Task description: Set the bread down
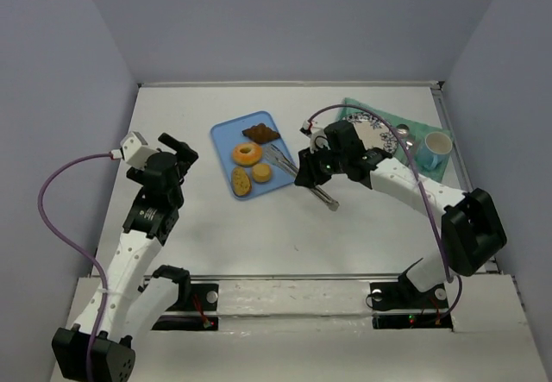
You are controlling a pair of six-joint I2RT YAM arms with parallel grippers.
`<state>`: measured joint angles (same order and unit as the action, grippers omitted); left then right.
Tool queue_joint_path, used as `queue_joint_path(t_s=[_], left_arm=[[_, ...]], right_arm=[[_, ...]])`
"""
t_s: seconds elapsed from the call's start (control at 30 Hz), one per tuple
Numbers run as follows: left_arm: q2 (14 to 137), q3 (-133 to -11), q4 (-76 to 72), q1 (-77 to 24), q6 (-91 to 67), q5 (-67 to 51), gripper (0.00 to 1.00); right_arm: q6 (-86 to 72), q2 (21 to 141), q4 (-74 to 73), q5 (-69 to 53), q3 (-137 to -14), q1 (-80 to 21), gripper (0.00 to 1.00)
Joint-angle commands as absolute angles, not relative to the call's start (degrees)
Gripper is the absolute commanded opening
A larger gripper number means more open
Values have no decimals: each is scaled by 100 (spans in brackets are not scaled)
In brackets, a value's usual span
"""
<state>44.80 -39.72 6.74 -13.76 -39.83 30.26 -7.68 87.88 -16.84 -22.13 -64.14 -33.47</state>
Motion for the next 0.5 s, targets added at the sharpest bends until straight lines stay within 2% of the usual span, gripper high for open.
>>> queue_joint_path(t_s=[0.0,0.27,0.47], left_arm=[[4245,-3920,545,-1345,-3973,3094,99],[4131,-3885,563,-1345,-3981,3094,99],[4175,-3920,563,-1345,-3973,3120,99]], right_arm=[[-765,8306,-1520,-2408,-6223,-3393,44],[-686,8630,-1626,-2163,-6354,-3498,57],[-502,9061,-1836,-2057,-6706,-3551,59]])
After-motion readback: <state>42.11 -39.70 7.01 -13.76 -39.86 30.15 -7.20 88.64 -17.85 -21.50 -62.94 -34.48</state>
